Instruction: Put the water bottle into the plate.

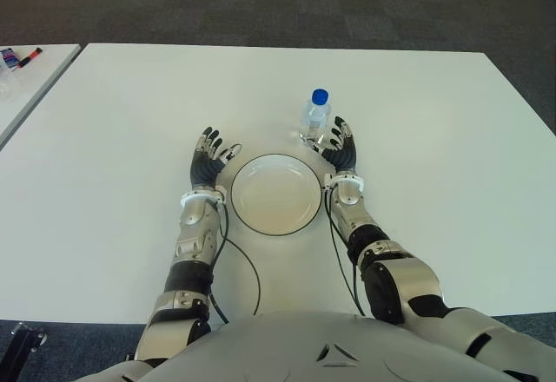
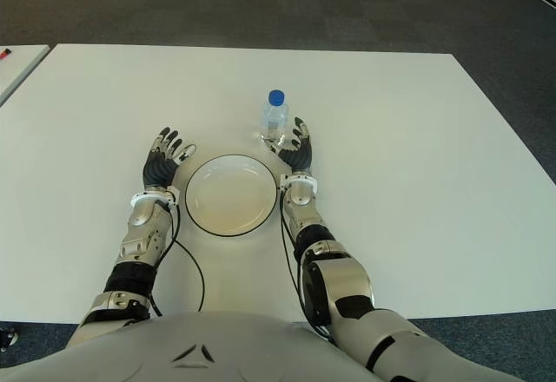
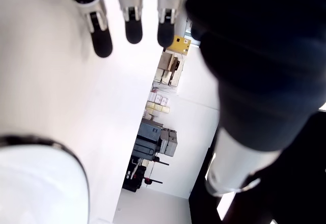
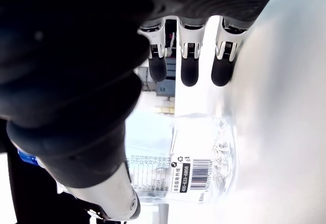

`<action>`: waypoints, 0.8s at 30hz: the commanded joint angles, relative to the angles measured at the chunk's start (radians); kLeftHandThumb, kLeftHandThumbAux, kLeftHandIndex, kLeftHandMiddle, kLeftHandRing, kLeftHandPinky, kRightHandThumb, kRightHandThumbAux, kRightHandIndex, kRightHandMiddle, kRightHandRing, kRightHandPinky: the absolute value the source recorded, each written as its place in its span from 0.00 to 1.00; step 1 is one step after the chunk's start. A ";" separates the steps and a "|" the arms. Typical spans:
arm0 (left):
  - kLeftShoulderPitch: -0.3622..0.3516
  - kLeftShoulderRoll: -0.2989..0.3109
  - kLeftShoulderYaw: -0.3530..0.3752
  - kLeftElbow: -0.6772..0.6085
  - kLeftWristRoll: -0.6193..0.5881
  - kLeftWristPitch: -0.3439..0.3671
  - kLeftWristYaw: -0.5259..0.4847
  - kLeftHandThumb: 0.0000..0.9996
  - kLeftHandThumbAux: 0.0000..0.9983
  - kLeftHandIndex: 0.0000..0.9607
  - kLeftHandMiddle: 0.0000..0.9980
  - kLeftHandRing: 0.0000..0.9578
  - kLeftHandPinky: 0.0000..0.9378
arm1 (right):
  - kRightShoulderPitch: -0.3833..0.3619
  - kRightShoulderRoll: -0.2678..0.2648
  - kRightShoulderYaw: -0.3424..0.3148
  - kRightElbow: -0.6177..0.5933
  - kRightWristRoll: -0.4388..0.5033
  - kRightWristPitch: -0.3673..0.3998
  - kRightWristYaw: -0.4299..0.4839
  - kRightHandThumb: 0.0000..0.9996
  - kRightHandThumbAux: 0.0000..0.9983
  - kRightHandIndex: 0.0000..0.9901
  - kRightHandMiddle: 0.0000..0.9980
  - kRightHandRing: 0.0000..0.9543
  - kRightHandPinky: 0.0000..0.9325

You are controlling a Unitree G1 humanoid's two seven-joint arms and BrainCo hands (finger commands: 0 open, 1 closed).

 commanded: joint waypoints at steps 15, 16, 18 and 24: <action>0.015 -0.051 -0.005 0.008 0.004 0.009 0.017 0.00 0.89 0.09 0.10 0.09 0.12 | -0.052 -0.019 0.024 0.035 -0.022 0.040 -0.006 0.00 0.94 0.11 0.11 0.12 0.17; 0.015 -0.051 -0.005 0.008 0.004 0.009 0.017 0.00 0.89 0.09 0.10 0.09 0.12 | -0.054 -0.020 0.025 0.036 -0.024 0.042 -0.007 0.00 0.94 0.11 0.11 0.12 0.17; 0.015 -0.052 -0.005 0.008 0.003 0.009 0.017 0.00 0.89 0.09 0.10 0.09 0.13 | -0.056 -0.021 0.029 0.037 -0.027 0.047 -0.008 0.00 0.94 0.11 0.11 0.12 0.17; 0.016 -0.051 -0.007 0.008 0.005 0.011 0.017 0.00 0.89 0.09 0.10 0.09 0.12 | -0.067 -0.027 0.042 0.039 -0.038 0.064 -0.013 0.00 0.93 0.11 0.10 0.12 0.17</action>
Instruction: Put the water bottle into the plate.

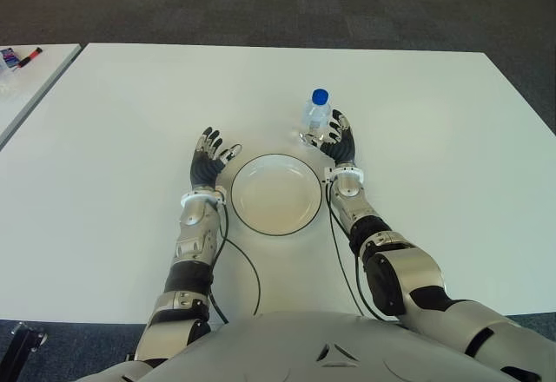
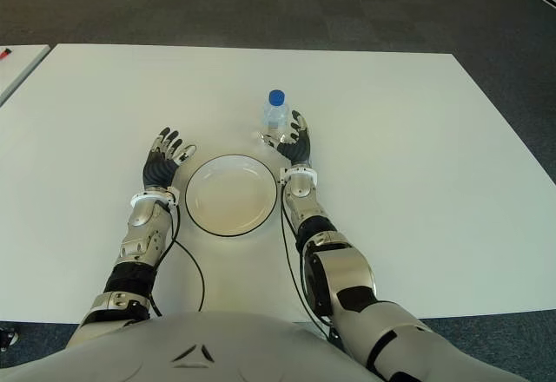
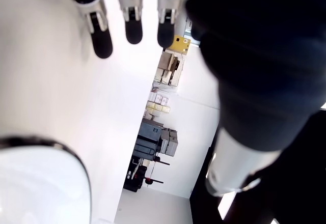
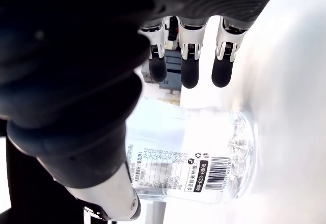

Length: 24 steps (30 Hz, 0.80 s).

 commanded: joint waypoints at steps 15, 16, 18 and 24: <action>0.015 -0.052 -0.006 0.007 0.001 0.012 0.016 0.00 0.90 0.09 0.10 0.09 0.13 | -0.039 -0.021 0.044 0.029 -0.041 0.050 -0.015 0.00 0.91 0.10 0.09 0.11 0.17; 0.013 -0.052 -0.006 0.009 0.001 0.012 0.017 0.00 0.90 0.09 0.10 0.09 0.13 | -0.042 -0.022 0.047 0.031 -0.043 0.051 -0.015 0.00 0.91 0.10 0.09 0.11 0.17; 0.012 -0.051 -0.006 0.011 0.002 0.012 0.017 0.00 0.90 0.09 0.10 0.09 0.13 | -0.046 -0.023 0.050 0.035 -0.046 0.052 -0.015 0.00 0.91 0.10 0.08 0.11 0.17; 0.011 -0.053 -0.005 0.012 0.000 0.011 0.018 0.00 0.90 0.09 0.10 0.09 0.13 | -0.064 -0.029 0.061 0.051 -0.053 0.066 -0.004 0.00 0.91 0.09 0.08 0.10 0.16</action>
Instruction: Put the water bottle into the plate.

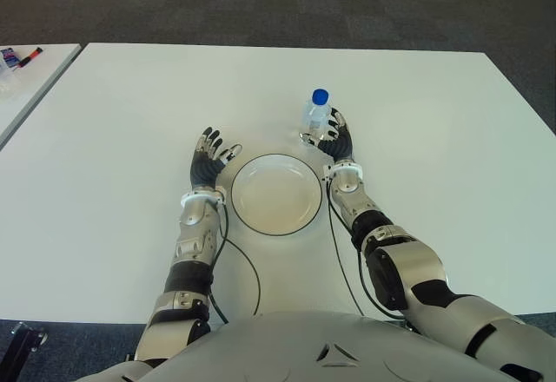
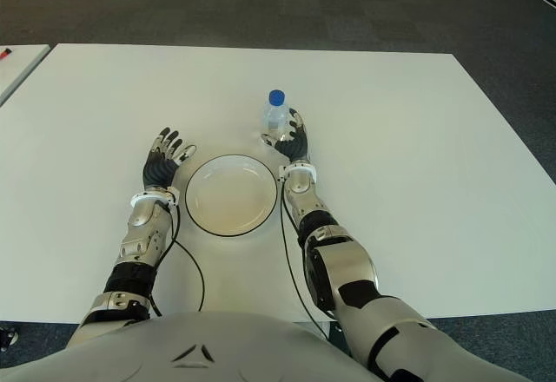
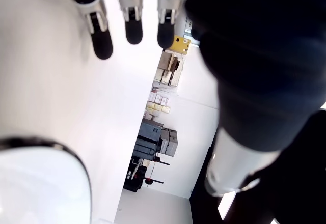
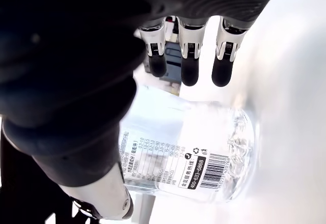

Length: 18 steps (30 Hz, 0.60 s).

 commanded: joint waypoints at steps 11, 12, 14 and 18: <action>0.011 -0.055 -0.006 0.011 0.000 0.010 0.017 0.00 0.90 0.09 0.10 0.09 0.13 | -0.048 -0.012 0.014 0.047 0.003 0.058 0.076 0.00 0.88 0.08 0.07 0.09 0.15; 0.010 -0.055 -0.006 0.011 0.000 0.011 0.017 0.00 0.90 0.09 0.10 0.09 0.13 | -0.049 -0.013 0.014 0.048 0.004 0.060 0.081 0.00 0.87 0.08 0.07 0.09 0.15; 0.010 -0.056 -0.005 0.011 -0.001 0.011 0.018 0.00 0.90 0.09 0.10 0.09 0.13 | -0.053 -0.014 0.013 0.053 0.006 0.068 0.093 0.00 0.87 0.08 0.06 0.08 0.15; 0.010 -0.058 -0.005 0.011 -0.002 0.009 0.019 0.00 0.90 0.09 0.10 0.09 0.13 | -0.059 -0.015 0.012 0.059 0.010 0.076 0.112 0.00 0.86 0.07 0.06 0.08 0.14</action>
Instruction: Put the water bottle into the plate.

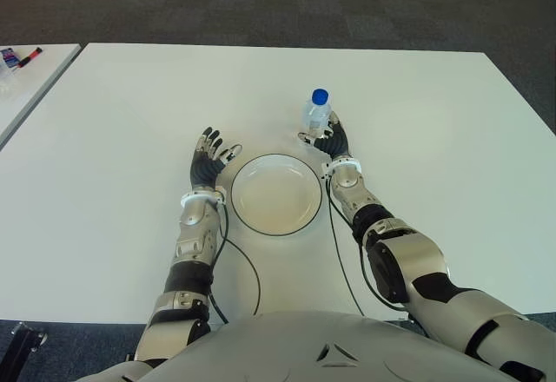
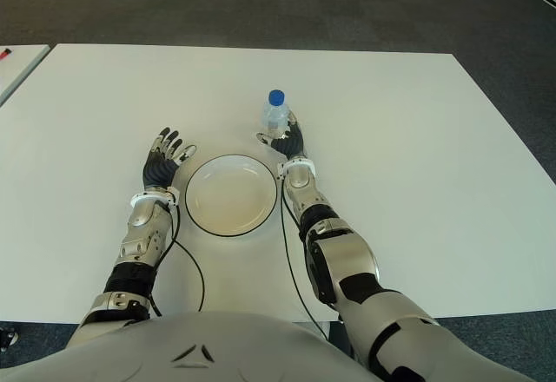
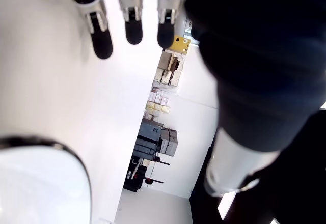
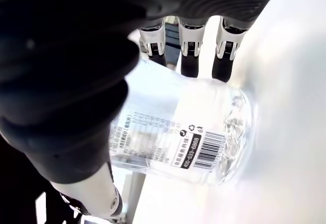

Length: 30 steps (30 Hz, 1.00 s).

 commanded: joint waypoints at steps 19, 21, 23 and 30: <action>0.010 -0.062 -0.004 0.010 -0.002 0.009 0.025 0.00 0.90 0.09 0.10 0.09 0.13 | -0.046 -0.011 -0.028 0.048 0.029 0.026 0.134 0.00 0.86 0.08 0.07 0.08 0.15; 0.010 -0.061 -0.004 0.011 -0.001 0.008 0.026 0.00 0.90 0.09 0.10 0.09 0.13 | -0.047 -0.011 -0.031 0.049 0.030 0.024 0.141 0.00 0.86 0.08 0.07 0.08 0.15; 0.009 -0.061 -0.003 0.012 0.001 0.006 0.027 0.00 0.90 0.09 0.10 0.09 0.13 | -0.048 -0.011 -0.035 0.050 0.033 0.018 0.151 0.00 0.87 0.08 0.06 0.08 0.15; 0.008 -0.059 -0.002 0.012 0.001 0.008 0.028 0.00 0.90 0.09 0.10 0.09 0.13 | -0.057 -0.008 -0.050 0.057 0.050 0.018 0.186 0.00 0.89 0.07 0.06 0.07 0.13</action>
